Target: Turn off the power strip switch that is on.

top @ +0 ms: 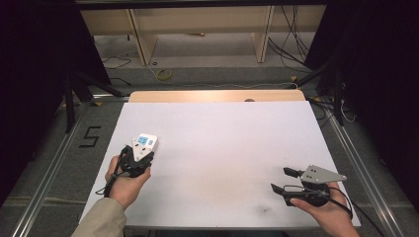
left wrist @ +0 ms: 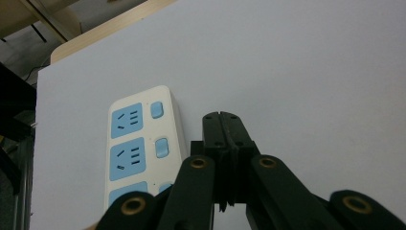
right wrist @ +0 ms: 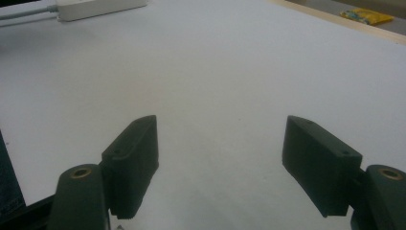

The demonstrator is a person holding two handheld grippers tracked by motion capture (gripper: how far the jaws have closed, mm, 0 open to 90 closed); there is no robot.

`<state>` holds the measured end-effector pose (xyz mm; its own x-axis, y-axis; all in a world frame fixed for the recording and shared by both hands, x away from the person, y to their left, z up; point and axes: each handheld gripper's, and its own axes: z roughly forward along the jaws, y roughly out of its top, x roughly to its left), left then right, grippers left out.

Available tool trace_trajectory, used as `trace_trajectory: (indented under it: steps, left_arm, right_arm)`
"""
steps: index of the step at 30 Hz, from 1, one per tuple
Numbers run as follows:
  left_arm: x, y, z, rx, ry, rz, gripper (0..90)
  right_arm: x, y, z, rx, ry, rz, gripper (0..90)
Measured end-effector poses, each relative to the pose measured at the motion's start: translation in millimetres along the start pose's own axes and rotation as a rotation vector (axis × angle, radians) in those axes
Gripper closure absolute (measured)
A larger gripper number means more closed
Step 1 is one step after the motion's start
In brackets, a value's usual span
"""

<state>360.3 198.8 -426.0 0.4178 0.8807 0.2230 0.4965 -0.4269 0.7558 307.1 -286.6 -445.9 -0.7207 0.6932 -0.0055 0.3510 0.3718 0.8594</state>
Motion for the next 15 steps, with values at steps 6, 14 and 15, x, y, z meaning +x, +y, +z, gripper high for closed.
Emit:
trace_trajectory:
  steps: [6,14,15]
  left_arm:
    - [2.5,1.6,3.9,0.008,0.009,-0.002,89.7]
    - [9.7,2.6,9.4,0.016,0.025,-0.021,89.7]
    - [10.8,2.6,10.0,0.021,0.026,-0.021,89.7]
  right_arm:
    - [-0.1,-0.1,-0.1,0.001,0.0,-0.001,29.2]
    - [0.2,0.0,0.3,-0.001,0.0,-0.003,29.2]
    - [0.2,0.0,0.3,-0.001,0.001,-0.003,29.3]
